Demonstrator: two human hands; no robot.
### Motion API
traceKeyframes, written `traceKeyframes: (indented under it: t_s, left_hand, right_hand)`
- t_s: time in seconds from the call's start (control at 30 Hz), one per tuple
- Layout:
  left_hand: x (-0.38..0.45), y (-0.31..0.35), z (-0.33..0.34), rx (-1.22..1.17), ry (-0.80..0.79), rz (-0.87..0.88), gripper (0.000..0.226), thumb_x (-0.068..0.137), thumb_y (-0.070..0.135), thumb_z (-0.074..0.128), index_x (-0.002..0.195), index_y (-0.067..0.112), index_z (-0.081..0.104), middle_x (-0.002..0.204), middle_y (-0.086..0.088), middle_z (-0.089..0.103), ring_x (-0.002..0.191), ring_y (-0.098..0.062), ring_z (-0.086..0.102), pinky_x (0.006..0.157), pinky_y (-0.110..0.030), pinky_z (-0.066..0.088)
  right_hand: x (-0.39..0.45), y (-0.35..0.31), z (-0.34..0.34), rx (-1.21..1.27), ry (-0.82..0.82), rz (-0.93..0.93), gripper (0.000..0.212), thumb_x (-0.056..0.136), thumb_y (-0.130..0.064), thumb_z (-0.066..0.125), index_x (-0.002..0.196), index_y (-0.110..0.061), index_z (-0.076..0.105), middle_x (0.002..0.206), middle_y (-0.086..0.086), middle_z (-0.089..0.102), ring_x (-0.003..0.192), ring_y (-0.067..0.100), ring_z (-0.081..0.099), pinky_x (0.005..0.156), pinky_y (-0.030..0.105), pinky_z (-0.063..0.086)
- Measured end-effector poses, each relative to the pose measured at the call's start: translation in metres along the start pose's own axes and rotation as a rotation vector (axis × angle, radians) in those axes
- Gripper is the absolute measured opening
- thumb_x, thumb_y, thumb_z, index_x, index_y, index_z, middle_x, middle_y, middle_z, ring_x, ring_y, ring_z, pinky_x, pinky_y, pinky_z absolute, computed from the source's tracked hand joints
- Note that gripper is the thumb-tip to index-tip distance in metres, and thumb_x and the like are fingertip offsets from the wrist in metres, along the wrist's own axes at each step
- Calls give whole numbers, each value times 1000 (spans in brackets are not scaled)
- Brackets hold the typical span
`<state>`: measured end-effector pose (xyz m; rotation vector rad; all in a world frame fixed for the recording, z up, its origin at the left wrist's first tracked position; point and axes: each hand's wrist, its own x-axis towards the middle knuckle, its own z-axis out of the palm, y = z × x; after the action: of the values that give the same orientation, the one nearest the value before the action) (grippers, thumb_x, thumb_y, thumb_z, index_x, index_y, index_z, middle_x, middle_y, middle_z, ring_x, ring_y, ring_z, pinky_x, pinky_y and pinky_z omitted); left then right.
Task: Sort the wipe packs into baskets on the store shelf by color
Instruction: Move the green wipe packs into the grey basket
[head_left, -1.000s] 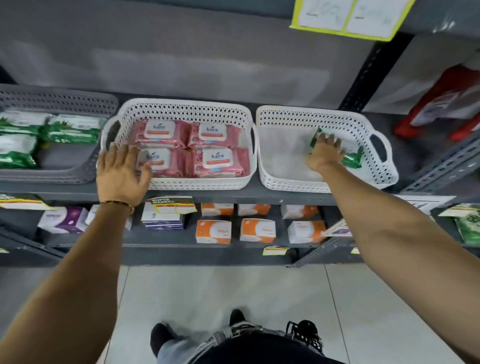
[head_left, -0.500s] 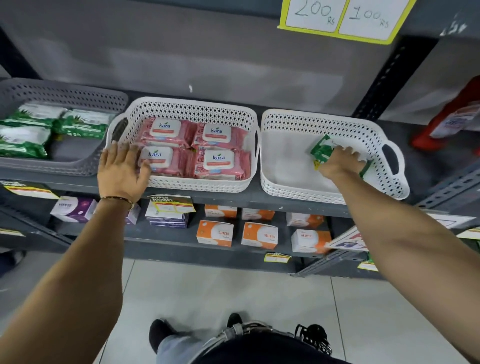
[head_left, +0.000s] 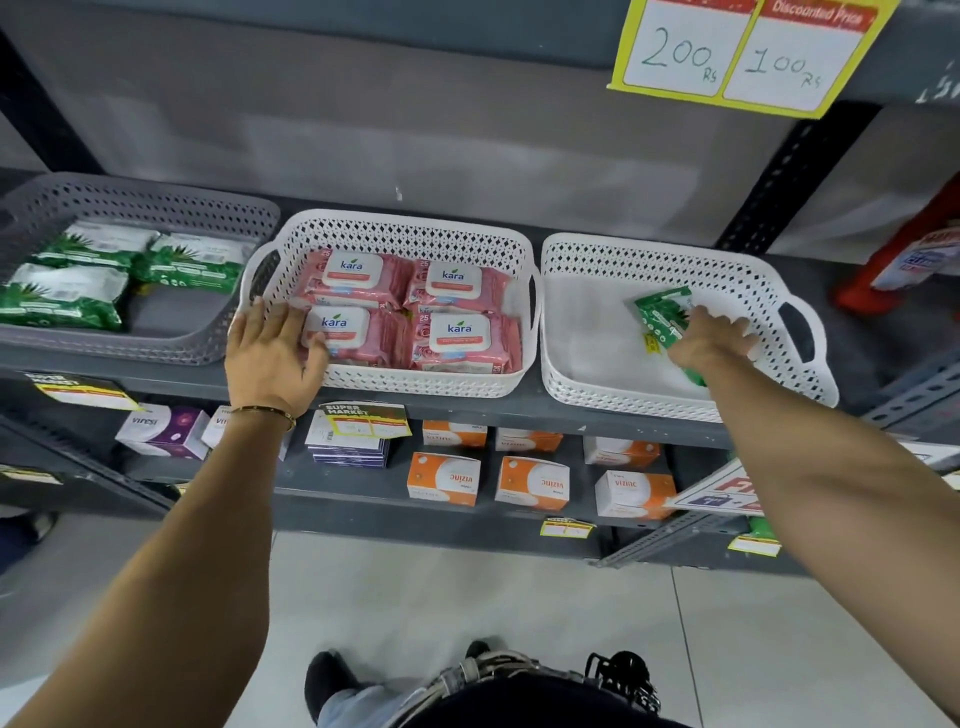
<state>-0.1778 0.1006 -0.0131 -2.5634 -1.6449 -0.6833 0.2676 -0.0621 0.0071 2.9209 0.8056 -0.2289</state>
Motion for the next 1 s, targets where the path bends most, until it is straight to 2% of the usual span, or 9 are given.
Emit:
traceKeyframes:
  t_s: [0.1,0.2,0.27,0.4,0.5,0.63,0.73,0.83,1.0]
  left_hand:
    - [0,0,0,-24,-13,13,59,83,41,27,115,3,58,121,-24,61,122,-43,47,107,-51,29]
    - [1,-1,1,-40,-69,23,68,82,50,22,125,6,52,133,-22,53,131,-39,38,112,-52,21]
    - [2,-8,0,-43,-115,54,78,83,59,15,134,7,43,143,-19,43,138,-35,28,116,-50,13]
    - [5,-31,-10,-64,-128,163,89,84,66,-4,139,9,36,149,-17,33,142,-33,19,118,-44,1]
    - [10,-69,-24,-61,-144,152,88,85,64,-3,142,7,30,150,-16,31,143,-31,13,118,-44,-2]
    - [12,-140,-46,-53,-138,129,84,87,64,7,142,3,28,150,-17,32,143,-32,15,118,-47,5]
    - [8,-194,-58,-42,-146,108,88,86,66,7,142,2,28,149,-18,32,142,-35,18,117,-50,10]
    - [3,-243,-63,-7,-187,79,96,81,72,-1,144,3,21,153,-18,22,144,-34,9,118,-48,6]
    - [3,-281,-63,6,-223,128,98,76,74,-10,146,9,13,156,-12,12,145,-28,1,119,-43,-2]
  right_hand:
    - [-7,-4,2,53,77,38,67,75,-26,67,133,-14,37,132,22,46,128,40,33,104,51,28]
    - [-17,-16,-6,191,209,41,72,73,-30,71,134,-13,38,135,26,40,127,44,34,107,58,24]
    - [-28,-37,-18,346,320,14,69,74,-29,71,134,-13,40,133,28,40,123,46,37,105,58,30]
    - [-65,-102,-47,545,465,-78,65,72,-28,71,131,-18,45,126,26,45,115,46,46,95,54,40]
    - [-102,-167,-61,654,495,-190,62,71,-26,70,129,-21,50,127,24,48,115,44,47,97,51,40]
    - [-156,-262,-68,764,395,-422,64,68,-23,77,128,-20,56,126,21,50,113,39,53,102,43,43]
    - [-196,-336,-64,796,221,-610,67,65,-18,82,127,-14,58,126,20,54,114,33,55,104,35,42]
    - [-236,-402,-50,725,53,-789,69,63,-15,84,127,-13,59,123,19,52,114,31,53,101,28,38]
    - [-277,-473,-19,413,-74,-945,72,70,-20,80,135,-20,50,132,14,45,125,31,41,108,39,34]
